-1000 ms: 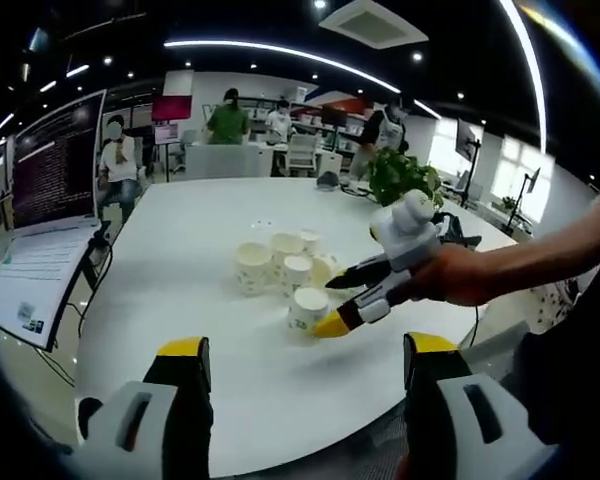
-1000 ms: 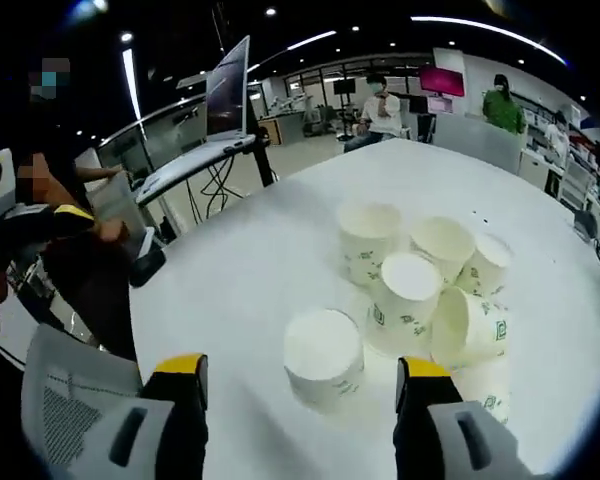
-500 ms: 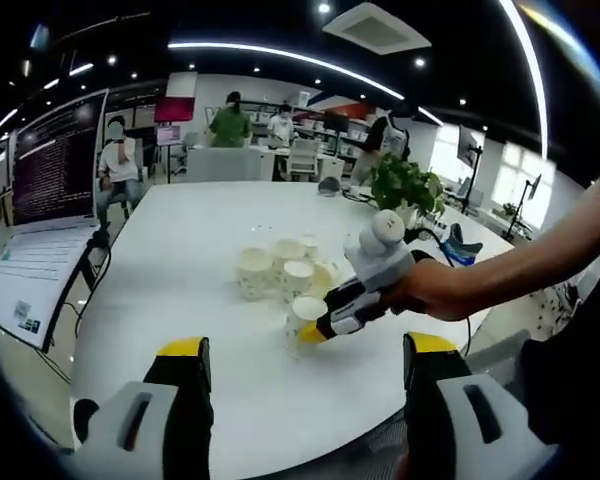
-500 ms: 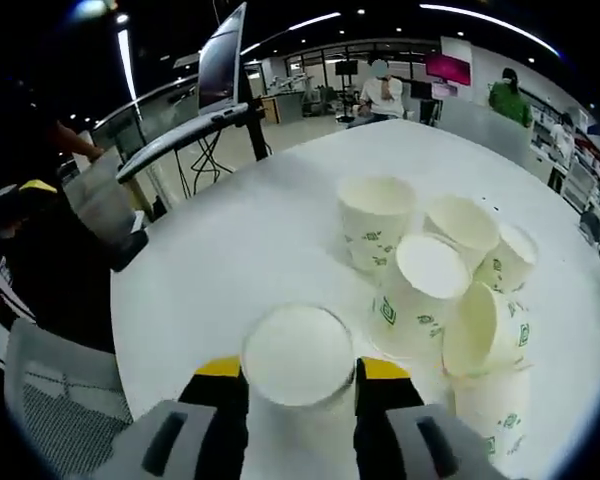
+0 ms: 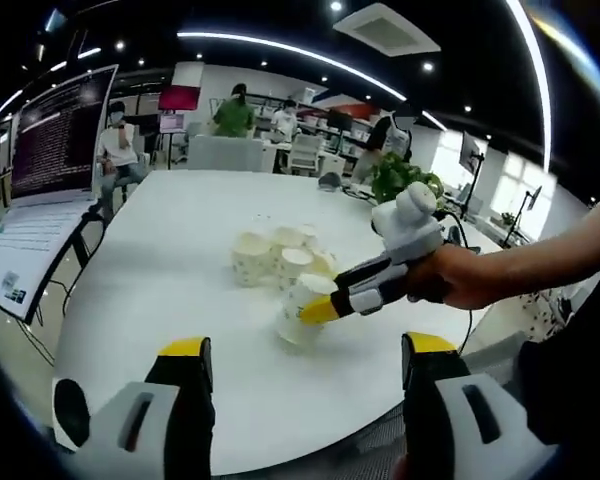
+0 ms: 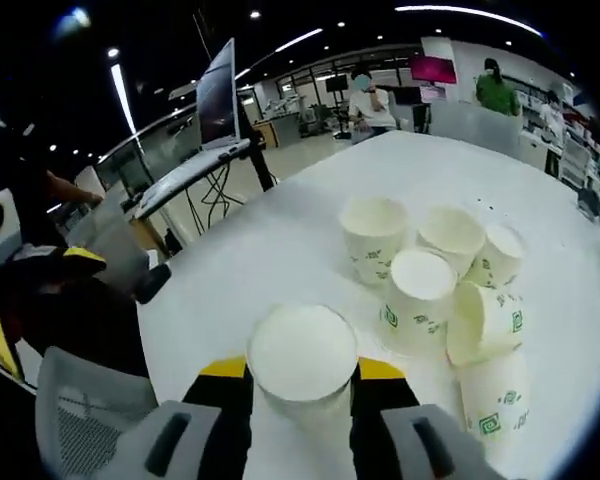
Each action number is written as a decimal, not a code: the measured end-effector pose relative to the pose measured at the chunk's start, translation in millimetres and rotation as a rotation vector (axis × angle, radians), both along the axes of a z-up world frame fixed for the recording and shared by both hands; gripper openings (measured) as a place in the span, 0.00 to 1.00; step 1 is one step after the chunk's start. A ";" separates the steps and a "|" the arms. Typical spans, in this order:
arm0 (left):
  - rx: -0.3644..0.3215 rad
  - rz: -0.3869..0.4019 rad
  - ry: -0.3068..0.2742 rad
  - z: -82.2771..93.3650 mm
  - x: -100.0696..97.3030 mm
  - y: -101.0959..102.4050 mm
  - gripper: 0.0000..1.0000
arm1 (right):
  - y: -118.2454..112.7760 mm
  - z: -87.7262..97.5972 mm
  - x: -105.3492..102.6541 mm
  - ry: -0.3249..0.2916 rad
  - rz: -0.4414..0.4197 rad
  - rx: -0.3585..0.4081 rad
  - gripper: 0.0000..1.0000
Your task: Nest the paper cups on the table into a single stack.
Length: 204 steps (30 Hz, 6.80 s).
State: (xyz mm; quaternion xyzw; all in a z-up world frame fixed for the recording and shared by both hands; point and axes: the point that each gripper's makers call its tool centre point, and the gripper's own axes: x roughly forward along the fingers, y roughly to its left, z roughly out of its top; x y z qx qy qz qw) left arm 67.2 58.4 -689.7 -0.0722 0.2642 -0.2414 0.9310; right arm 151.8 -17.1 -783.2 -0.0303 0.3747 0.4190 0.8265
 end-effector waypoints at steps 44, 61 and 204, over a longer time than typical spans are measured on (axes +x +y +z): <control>-0.123 -0.313 -0.075 -29.2 27.7 -75.7 0.33 | 3.1 104.9 -48.4 0.044 -0.038 0.338 0.37; -0.103 -0.406 -0.090 -26.6 13.8 -86.6 0.17 | -3.2 102.5 -60.6 0.142 -0.001 0.412 0.37; 0.435 -0.560 0.164 -119.8 73.2 -82.3 0.00 | -96.9 22.8 -95.6 0.071 -0.111 0.066 0.71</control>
